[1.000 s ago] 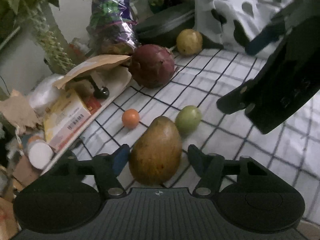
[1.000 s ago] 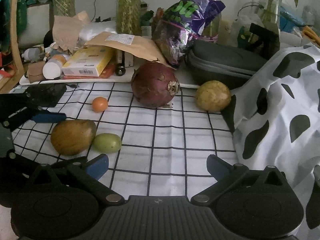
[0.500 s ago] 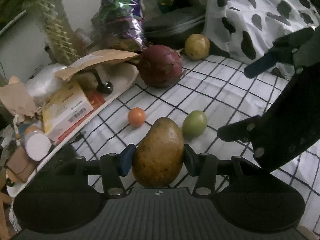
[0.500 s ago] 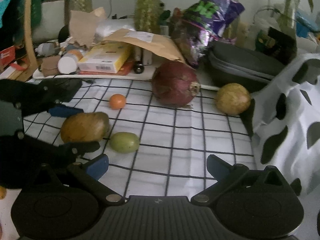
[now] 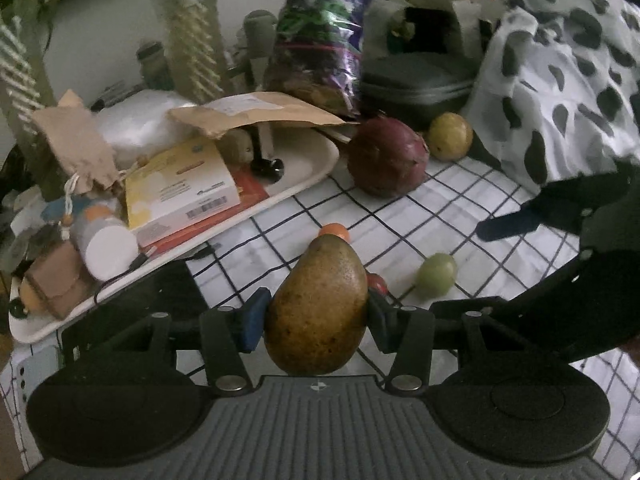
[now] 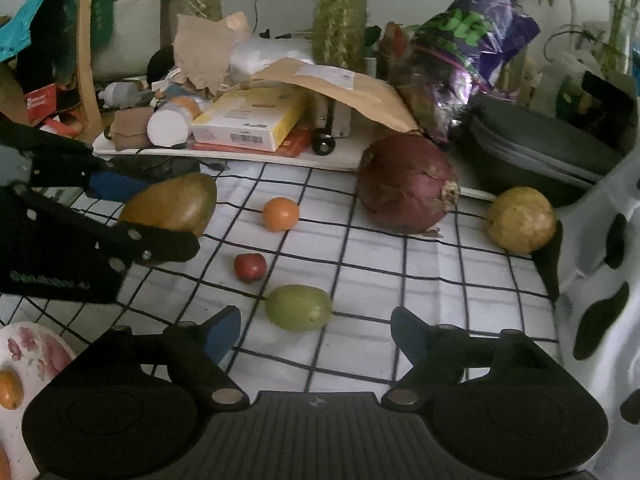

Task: Organize fruits
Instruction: 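Grasp the brown mango with the left tool while the right tool grasps the green fruit, then carry the mango and green fruit over the plate and open both tools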

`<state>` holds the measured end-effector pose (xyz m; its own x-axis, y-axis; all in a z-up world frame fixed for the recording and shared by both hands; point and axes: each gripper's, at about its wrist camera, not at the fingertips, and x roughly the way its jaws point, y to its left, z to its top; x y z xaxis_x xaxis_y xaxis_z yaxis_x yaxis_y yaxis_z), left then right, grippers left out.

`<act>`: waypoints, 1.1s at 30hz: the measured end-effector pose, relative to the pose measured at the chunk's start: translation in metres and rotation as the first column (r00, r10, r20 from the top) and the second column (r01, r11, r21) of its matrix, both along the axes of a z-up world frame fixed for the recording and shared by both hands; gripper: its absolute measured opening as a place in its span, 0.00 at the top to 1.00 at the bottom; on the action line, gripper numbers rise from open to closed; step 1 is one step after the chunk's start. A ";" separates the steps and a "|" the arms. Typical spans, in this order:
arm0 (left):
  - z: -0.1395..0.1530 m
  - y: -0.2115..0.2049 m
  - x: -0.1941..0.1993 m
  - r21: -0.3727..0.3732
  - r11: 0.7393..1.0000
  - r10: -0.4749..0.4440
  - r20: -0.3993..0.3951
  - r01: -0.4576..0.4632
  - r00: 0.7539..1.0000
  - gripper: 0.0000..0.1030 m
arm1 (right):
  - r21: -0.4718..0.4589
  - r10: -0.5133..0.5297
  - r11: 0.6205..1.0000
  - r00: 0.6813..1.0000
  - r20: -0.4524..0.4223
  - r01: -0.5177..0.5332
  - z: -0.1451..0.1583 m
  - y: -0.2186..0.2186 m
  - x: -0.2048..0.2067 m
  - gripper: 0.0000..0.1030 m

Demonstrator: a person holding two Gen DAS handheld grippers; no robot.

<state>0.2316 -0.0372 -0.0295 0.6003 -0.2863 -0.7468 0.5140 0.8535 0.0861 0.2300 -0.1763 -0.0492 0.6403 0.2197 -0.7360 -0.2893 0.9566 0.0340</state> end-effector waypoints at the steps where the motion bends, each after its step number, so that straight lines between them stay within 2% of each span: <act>1: 0.000 0.002 0.000 -0.007 1.000 0.003 -0.003 -0.003 1.000 0.53 | -0.001 0.000 1.000 1.000 0.001 0.000 -0.001 0.002 0.001 0.24; 6: -0.001 0.009 0.002 -0.021 1.000 0.014 -0.018 -0.014 1.000 0.53 | -0.016 -0.012 1.000 1.000 -0.026 0.011 -0.012 0.007 0.009 0.36; 11: -0.002 0.015 0.003 -0.030 0.999 0.026 -0.026 -0.026 0.999 0.53 | -0.005 -0.001 1.000 1.000 -0.009 0.001 -0.014 0.011 0.011 0.41; 14: -0.001 0.017 0.003 -0.035 0.999 0.025 -0.029 -0.026 0.999 0.53 | -0.013 0.017 1.000 1.000 0.005 -0.017 -0.015 0.017 0.012 0.51; 15: -0.001 0.017 0.003 -0.037 0.999 0.023 -0.029 -0.024 0.999 0.53 | -0.016 0.023 1.000 1.000 0.012 -0.023 -0.014 0.018 0.012 0.59; 21: -0.001 0.017 0.000 -0.029 0.999 0.021 -0.030 -0.022 0.999 0.53 | -0.024 0.019 1.000 0.999 0.027 -0.018 -0.011 0.019 0.009 0.60; 33: 0.008 0.029 -0.013 -0.071 0.996 0.042 -0.044 -0.045 0.998 0.53 | 0.009 0.051 0.999 0.997 0.063 -0.051 0.013 0.020 -0.010 0.60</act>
